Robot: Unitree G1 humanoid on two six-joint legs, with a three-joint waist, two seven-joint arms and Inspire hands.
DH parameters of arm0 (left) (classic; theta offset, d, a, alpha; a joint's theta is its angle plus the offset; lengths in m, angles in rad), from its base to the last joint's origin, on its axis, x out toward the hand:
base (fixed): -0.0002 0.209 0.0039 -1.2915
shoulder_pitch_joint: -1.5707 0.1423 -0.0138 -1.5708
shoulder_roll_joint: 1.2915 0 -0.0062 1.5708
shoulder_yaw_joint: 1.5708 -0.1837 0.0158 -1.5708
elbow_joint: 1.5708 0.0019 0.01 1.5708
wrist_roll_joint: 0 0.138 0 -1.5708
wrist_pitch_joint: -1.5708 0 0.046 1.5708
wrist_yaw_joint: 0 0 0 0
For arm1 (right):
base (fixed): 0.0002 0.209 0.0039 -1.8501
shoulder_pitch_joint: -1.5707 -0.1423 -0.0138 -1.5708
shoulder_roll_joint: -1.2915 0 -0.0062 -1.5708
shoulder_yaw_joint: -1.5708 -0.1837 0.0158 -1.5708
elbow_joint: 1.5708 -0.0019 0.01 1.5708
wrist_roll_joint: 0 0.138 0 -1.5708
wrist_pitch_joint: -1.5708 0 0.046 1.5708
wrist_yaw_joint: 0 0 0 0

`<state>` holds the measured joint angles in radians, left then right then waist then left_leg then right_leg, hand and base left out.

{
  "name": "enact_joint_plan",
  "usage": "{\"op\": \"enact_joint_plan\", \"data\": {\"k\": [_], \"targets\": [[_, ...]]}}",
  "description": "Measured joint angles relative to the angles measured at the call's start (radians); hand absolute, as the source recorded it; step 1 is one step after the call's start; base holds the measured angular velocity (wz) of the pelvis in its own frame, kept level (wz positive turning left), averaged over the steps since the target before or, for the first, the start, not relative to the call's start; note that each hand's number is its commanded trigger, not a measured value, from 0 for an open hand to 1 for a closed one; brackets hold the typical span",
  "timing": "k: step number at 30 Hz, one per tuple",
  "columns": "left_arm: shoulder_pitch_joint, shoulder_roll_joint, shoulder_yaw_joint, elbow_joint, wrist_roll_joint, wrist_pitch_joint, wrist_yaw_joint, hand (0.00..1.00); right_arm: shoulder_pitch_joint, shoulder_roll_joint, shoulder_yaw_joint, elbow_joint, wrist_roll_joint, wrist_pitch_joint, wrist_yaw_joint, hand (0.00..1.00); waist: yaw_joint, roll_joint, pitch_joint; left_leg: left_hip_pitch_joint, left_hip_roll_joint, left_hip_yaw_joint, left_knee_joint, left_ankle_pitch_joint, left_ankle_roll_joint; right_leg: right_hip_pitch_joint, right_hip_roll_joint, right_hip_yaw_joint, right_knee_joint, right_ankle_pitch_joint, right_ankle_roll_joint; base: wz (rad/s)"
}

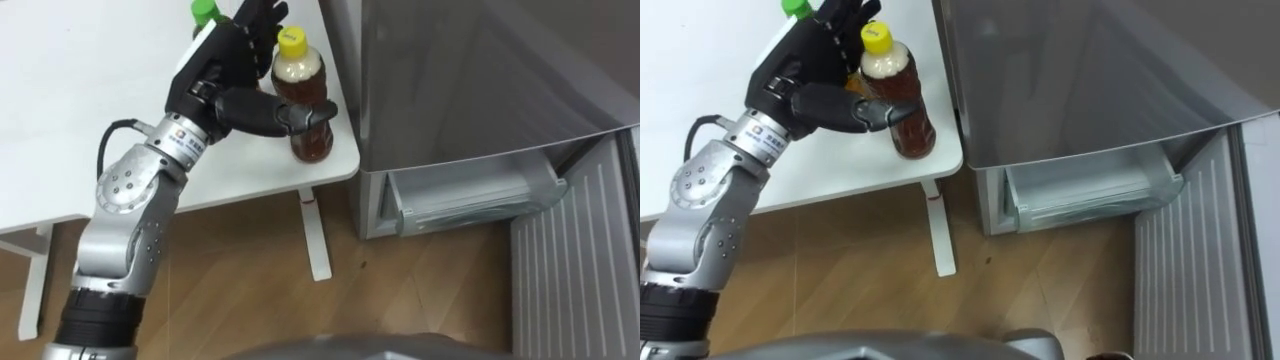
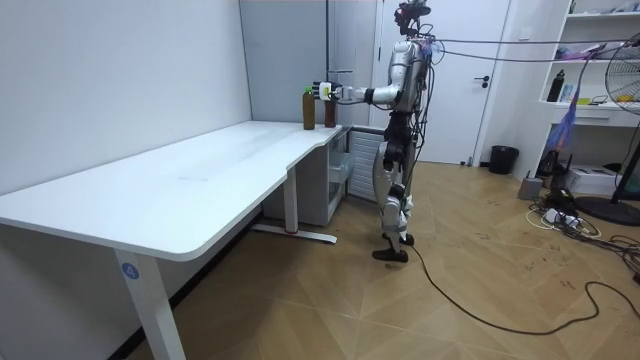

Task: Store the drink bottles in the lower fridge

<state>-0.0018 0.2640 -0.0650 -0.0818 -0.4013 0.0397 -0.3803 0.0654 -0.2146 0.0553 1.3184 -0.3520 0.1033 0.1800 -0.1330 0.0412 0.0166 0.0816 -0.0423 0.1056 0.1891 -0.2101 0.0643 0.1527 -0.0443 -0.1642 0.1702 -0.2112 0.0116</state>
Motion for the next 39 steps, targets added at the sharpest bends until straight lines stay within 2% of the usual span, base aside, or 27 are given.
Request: {"op": "enact_joint_plan", "data": {"k": [17,19,21,22,23,35,39], "targets": [[-0.002,0.011,-0.017,0.026,0.0,0.013,-0.003,0.0,0.003,0.0,0.001,0.0,0.002,0.009,-0.026,0.0,-0.002,-0.004,-0.0051,-0.002,0.001,0.0,0.009,0.0,0.0,-0.003,0.0,0.0,0.005,0.0,0.0,0.0],[-0.002,0.015,-0.017,0.026,-0.001,0.016,-0.003,0.11,0.003,0.0,0.001,-0.001,0.003,0.009,-0.026,0.0,-0.001,-0.004,-0.0052,-0.001,0.001,0.0,0.009,0.0,0.0,-0.003,0.0,0.0,0.005,0.0,0.0,0.0],[-0.002,0.016,-0.017,0.026,-0.001,0.019,-0.003,0.15,0.004,0.0,0.001,-0.001,0.006,0.01,-0.027,0.0,-0.001,-0.004,-0.0053,0.0,0.001,0.0,0.009,0.0,0.0,-0.002,0.0,0.0,0.006,0.0,0.0,0.0],[-0.002,0.016,-0.017,0.026,-0.001,0.02,-0.003,0.67,0.004,0.0,0.001,-0.001,0.007,0.01,-0.027,0.0,-0.002,-0.004,-0.0054,0.0,0.002,0.0,0.01,0.0,0.0,-0.002,0.0,0.0,0.007,0.0,0.0,0.0],[-0.002,0.016,-0.017,0.026,-0.001,0.022,-0.003,1.0,0.004,0.0,0.001,-0.001,0.007,0.01,-0.028,0.0,-0.002,-0.004,-0.0054,-0.001,0.002,-0.001,0.01,0.0,0.0,-0.002,0.0,0.0,0.007,0.0,0.0,0.0],[-0.003,0.023,-0.023,0.03,0.001,0.03,-0.001,1.0,0.003,-0.002,0.001,-0.002,0.007,0.021,-0.03,0.0,-0.002,-0.002,-0.0068,-0.002,0.003,-0.001,0.014,0.0,0.0,-0.002,0.001,0.0,0.015,0.0,0.0,0.0],[-0.003,0.028,-0.041,0.037,0.001,0.052,-0.008,1.0,0.004,-0.002,0.001,-0.002,0.007,0.021,-0.035,0.0,-0.002,-0.001,-0.007,-0.002,0.004,-0.001,0.015,0.0,0.0,-0.003,0.001,0.0,0.016,0.0,0.0,0.0]]}}
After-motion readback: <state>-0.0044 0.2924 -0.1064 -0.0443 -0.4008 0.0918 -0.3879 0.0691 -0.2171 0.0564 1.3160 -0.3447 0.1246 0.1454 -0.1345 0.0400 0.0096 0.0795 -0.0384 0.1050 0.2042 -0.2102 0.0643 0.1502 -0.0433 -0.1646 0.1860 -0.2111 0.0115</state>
